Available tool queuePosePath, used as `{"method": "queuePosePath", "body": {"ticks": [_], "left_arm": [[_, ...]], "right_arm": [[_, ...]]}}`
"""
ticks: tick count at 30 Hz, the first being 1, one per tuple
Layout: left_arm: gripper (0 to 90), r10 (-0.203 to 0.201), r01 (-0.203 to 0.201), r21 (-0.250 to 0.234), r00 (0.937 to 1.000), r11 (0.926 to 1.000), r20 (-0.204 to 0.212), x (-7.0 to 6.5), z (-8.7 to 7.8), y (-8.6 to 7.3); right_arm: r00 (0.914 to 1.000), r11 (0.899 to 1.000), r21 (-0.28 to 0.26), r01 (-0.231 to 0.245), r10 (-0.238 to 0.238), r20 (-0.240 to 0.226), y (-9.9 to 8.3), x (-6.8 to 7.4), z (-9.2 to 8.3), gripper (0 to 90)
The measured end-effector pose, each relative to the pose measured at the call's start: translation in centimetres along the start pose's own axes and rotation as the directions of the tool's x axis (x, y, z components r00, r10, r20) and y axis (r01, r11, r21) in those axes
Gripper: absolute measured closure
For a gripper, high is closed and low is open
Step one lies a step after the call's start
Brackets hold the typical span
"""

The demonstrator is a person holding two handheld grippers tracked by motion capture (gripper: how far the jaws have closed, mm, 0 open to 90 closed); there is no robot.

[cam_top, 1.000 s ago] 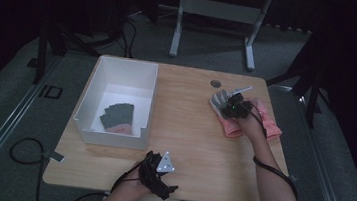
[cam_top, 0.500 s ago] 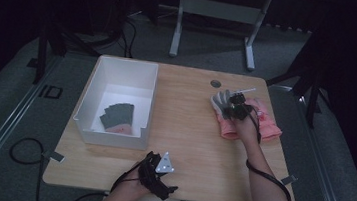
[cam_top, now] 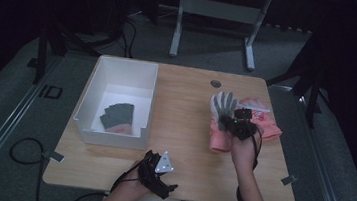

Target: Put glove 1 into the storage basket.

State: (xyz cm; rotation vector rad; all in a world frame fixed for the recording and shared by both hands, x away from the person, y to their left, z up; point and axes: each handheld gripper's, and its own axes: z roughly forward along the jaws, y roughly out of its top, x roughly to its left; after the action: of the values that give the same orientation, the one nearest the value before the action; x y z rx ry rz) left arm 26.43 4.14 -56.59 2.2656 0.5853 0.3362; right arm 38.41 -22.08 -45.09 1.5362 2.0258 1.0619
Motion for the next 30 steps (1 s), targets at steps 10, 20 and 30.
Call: {"method": "queuePosePath", "body": {"ticks": [10,20,30], "left_arm": [[0.0,0.001,-0.001,-0.005,0.999,1.0,-0.046,0.1,-0.2,-0.2],[0.0,0.016,-0.015,0.008,0.9992,0.9999,-0.037,0.1,0.1,-0.4],[0.0,0.017,-0.017,0.001,0.9997,0.9999,-0.017,0.0,0.2,-0.5]], "right_arm": [[0.9972,0.996,0.046,-0.073,0.072,0.019,-4.3,1.7,1.0,88.0],[0.9946,0.988,0.116,-0.103,0.102,0.023,-5.4,2.3,6.1,87.3],[0.9983,0.991,0.126,-0.046,0.042,0.041,-5.5,3.1,7.1,76.0]]}}
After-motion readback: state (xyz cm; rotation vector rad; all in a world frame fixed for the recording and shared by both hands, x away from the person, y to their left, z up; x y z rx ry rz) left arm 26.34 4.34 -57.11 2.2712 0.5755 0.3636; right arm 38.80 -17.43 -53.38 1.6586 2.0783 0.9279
